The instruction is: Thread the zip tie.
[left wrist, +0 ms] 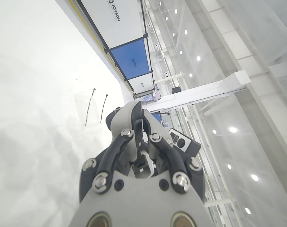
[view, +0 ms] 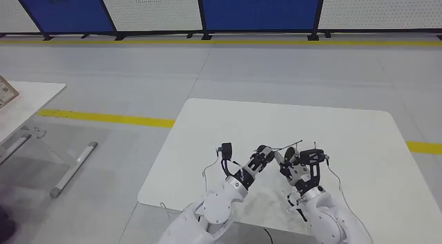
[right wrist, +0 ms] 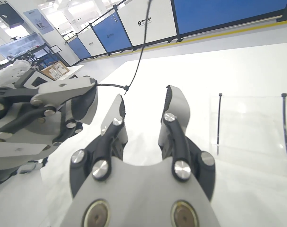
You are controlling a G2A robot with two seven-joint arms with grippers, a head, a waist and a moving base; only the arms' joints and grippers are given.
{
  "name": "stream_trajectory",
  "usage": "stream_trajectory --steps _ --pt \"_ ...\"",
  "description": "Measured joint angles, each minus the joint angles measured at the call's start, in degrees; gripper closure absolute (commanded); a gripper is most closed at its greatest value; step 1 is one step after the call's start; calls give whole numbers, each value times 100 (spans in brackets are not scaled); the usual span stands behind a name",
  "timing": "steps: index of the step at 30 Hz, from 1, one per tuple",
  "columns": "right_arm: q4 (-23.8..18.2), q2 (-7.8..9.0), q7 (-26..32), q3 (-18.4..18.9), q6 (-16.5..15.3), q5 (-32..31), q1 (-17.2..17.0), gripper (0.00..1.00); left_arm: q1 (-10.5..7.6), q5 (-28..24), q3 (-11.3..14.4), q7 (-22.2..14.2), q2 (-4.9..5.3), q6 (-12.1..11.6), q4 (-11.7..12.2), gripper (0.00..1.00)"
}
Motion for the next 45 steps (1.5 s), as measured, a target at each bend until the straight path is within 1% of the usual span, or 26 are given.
stream_trajectory --steps 6,7,8,10,11,15,22,26,29,34,36,37,45 --pt "-25 1 -32 -4 -12 52 8 68 -19 101 35 -18 -8 -13 48 100" --pt "-30 3 -34 0 -11 61 8 71 -23 110 40 -13 -10 -13 54 100" --pt "-33 4 -34 2 -11 66 8 71 -26 117 43 -9 -12 -13 58 100" --pt "-37 6 -36 4 -16 73 9 76 -31 133 47 3 -16 -8 63 100" --pt "-37 6 -38 4 -18 76 9 76 -32 139 48 8 -17 -7 65 100" --pt "-31 9 -29 2 -25 98 19 83 -32 153 49 32 -23 -6 74 100" --pt "-21 12 -3 -5 -8 109 44 85 -44 135 44 42 -34 -7 102 100" --pt "-33 16 13 -10 -10 92 51 84 -55 130 42 35 -40 -2 112 100" --pt "-44 20 32 -20 -25 69 54 88 -62 138 42 27 -43 5 120 100" --pt "-45 24 28 -30 -32 66 59 91 -70 159 48 21 -49 21 131 100" --pt "-44 25 32 -35 -34 59 64 96 -72 171 52 21 -52 29 135 100" --pt "-43 25 33 -37 -36 57 67 100 -72 178 54 23 -53 33 137 100" --pt "-41 34 10 -52 -89 34 56 100 -67 161 56 39 -64 21 141 100"
